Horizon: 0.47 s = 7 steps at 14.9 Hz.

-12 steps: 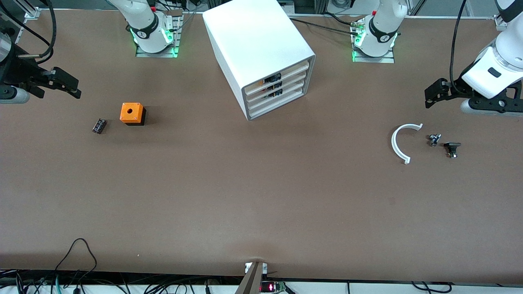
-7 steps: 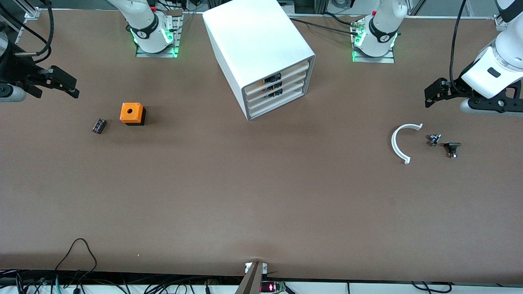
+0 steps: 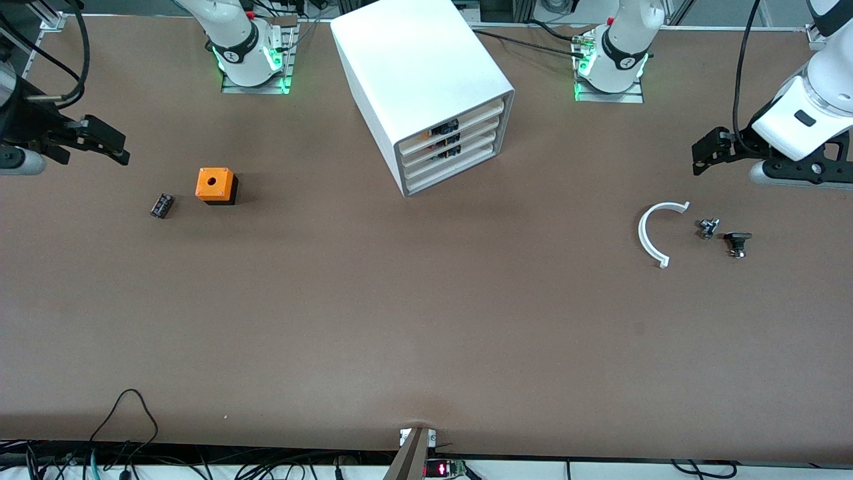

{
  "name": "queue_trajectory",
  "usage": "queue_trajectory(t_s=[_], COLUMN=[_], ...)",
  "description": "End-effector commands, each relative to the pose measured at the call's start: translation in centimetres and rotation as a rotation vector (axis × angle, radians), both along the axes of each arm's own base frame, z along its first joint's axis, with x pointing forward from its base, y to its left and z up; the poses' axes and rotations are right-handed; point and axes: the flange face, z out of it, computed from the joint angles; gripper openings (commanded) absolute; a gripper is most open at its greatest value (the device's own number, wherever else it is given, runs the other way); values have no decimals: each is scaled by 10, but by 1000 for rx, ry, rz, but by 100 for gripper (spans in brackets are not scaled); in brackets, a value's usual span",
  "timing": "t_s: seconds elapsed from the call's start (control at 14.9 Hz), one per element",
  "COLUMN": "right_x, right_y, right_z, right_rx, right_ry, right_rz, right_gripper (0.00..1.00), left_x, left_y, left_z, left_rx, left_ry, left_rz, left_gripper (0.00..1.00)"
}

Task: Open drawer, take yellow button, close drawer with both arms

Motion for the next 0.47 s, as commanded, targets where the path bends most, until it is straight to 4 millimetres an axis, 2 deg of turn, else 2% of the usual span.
queue_trajectory(t_s=[0.0,0.07,0.27,0.4], right_x=[6,11,21,30], right_y=[11,12,18,23], right_z=[-17,-27,-40,-50], right_rx=[0,1,5,2], right_ry=[39,56,61,50], right_rz=[36,22,26,-41], right_gripper=[100,100,100,100], left_x=[-3,-3,-3,-3], left_y=[-1,-1,-1,-1], left_z=[7,7,7,7], left_rx=[-12,-12,-12,-12], left_ry=[3,3,3,3], left_rz=[-8,-8,-8,-8], left_gripper=[99,99,99,99])
